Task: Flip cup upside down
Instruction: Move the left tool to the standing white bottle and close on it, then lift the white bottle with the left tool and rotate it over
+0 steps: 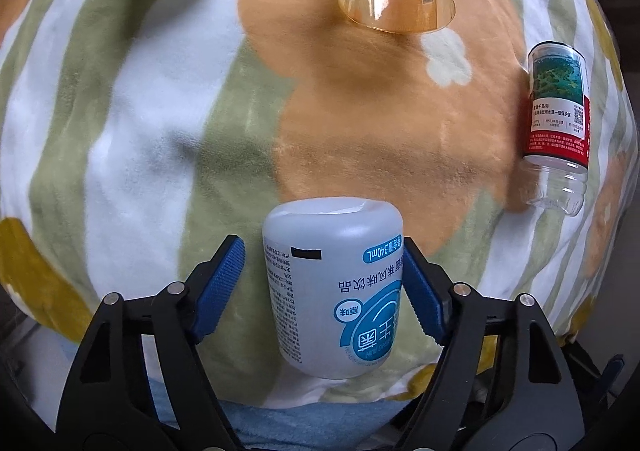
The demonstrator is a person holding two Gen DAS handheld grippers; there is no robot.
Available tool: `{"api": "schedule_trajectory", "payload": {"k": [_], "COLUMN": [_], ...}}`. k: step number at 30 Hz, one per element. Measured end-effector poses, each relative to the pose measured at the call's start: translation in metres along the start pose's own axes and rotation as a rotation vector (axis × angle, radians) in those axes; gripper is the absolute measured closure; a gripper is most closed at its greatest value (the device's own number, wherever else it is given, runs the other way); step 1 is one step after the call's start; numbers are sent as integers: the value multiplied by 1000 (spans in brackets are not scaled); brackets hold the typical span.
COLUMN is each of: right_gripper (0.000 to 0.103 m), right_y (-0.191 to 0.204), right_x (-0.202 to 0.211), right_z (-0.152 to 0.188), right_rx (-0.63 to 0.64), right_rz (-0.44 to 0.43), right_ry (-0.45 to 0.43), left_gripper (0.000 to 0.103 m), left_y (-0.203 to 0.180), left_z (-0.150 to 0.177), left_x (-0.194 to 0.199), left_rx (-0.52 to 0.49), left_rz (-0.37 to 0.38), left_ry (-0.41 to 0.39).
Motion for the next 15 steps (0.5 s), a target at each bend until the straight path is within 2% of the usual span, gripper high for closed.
{"api": "schedule_trajectory", "payload": {"k": [2,8,11,13,15], "right_gripper": [0,0,0,0,0], "right_y": [0,1,1,2,2], "right_x": [0,0,0,1,2], "right_z": [0,1,3,3,3], "right_rx": [3,-2,-6,-5,-16], "right_rz": [-5,-9,-15,-17,-26], "right_ry": [3,7,13,13,12], "left_gripper": [43,44,44,44,44], "left_y": [-1,-16,-18,-18,-18], "left_z": [1,3,5,5,7], "left_x": [-4,-7,-4,5,22], "left_rx": [-5,-69,-92,-118,-171], "left_rz": [19,0,20,33,37], "left_ry": [0,-29,-49,-91,-182]}}
Point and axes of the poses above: each gripper's, at about its wrist camera, not at the fingertips, and x roughly against the way its jaws point, y to its left, z to its underside, the point moved 1 cm from there along -x, roughly the way its jaws point
